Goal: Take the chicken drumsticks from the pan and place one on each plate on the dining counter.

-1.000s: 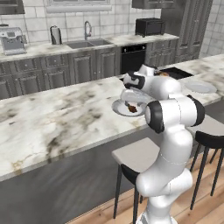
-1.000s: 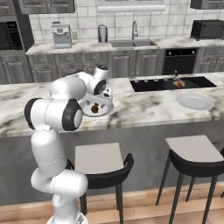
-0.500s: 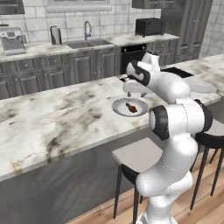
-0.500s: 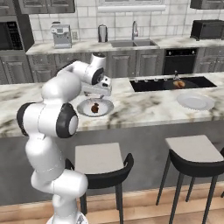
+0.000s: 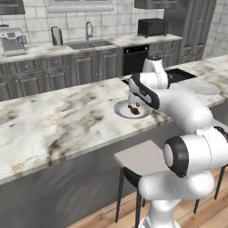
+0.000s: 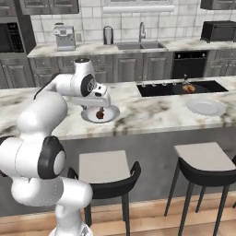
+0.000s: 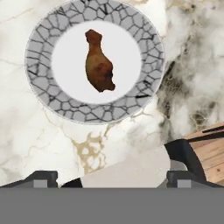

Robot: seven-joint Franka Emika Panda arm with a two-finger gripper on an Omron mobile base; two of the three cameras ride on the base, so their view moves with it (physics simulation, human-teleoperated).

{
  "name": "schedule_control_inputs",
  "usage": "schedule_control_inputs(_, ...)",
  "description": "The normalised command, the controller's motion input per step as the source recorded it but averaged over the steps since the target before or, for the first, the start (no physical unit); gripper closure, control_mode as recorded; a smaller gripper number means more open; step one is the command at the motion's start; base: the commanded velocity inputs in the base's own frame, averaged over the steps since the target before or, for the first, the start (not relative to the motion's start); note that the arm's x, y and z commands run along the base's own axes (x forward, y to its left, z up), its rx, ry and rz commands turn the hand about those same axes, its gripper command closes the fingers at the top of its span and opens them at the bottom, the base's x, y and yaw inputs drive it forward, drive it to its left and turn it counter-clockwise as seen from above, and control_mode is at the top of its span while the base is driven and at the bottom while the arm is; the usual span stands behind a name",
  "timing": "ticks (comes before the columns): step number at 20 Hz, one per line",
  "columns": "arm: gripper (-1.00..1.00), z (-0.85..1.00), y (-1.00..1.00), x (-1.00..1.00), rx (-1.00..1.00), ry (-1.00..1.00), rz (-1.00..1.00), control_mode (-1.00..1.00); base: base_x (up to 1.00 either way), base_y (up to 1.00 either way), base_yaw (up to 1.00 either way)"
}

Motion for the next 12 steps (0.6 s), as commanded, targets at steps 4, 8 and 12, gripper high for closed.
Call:
schedule_control_inputs(4,-1.00,-0.02,0.00,-1.00,-0.01,0.00,-0.10,-1.00,0.00,0.00,0.00)
schedule_control_inputs(8,-1.00,-0.08,0.00,-0.89,0.00,0.00,-0.06,-1.00,0.00,0.00,0.00)
schedule_control_inputs(12,-1.00,-0.13,0.00,-0.67,0.03,0.07,0.00,-1.00,0.00,0.00,0.00)
